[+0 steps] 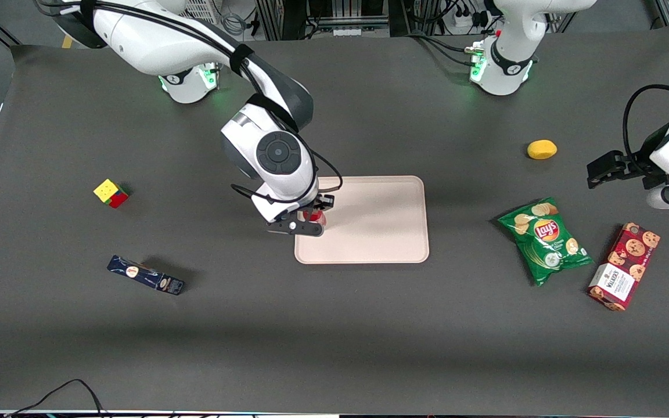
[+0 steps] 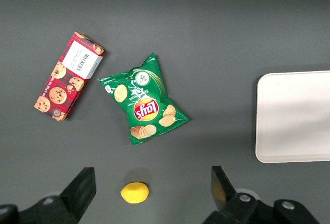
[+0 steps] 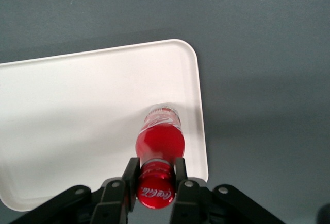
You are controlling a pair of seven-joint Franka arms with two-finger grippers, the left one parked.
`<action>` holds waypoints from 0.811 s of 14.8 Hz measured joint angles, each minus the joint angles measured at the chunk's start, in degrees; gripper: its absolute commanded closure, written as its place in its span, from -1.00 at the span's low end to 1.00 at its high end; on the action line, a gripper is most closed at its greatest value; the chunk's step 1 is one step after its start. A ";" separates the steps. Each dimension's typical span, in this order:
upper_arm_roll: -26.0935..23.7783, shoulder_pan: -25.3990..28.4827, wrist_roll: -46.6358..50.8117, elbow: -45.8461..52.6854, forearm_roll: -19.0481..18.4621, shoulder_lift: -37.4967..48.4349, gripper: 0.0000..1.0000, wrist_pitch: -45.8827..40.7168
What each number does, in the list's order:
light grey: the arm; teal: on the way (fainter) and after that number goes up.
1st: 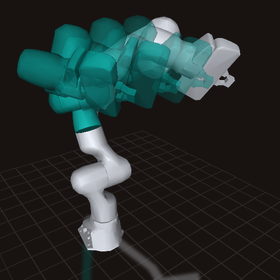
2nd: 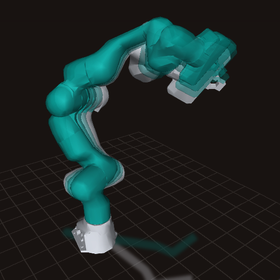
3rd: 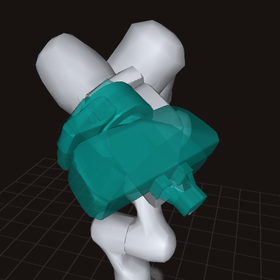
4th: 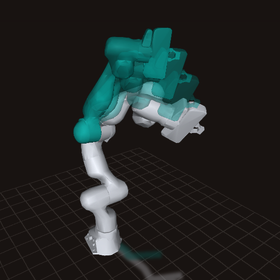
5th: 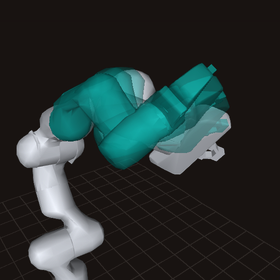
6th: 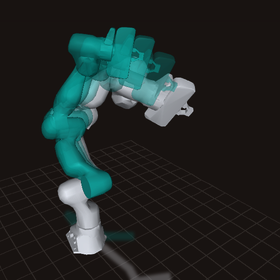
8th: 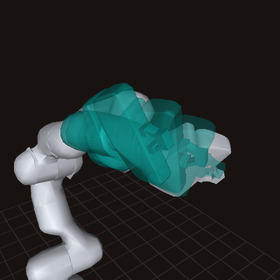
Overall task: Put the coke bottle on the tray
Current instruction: 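Lower the bottle onto the tray and open the right gripper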
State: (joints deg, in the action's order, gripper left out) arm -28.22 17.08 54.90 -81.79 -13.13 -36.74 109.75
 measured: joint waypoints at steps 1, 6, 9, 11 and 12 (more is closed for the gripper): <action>0.00 0.00 0.19 -0.02 -0.18 -0.12 0.93 0.02; 0.00 0.00 0.57 -0.03 -0.35 -0.41 -0.02 0.19; -0.01 0.00 0.74 -0.02 -0.36 -0.46 -1.00 0.59; -0.01 0.00 0.83 -0.02 -0.36 -0.48 -1.00 0.68; -0.01 -0.01 1.06 0.00 -0.36 -0.48 -1.00 0.74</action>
State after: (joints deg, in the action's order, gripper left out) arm -28.22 17.07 55.96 -81.80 -13.49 -37.22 110.49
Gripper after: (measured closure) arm 0.304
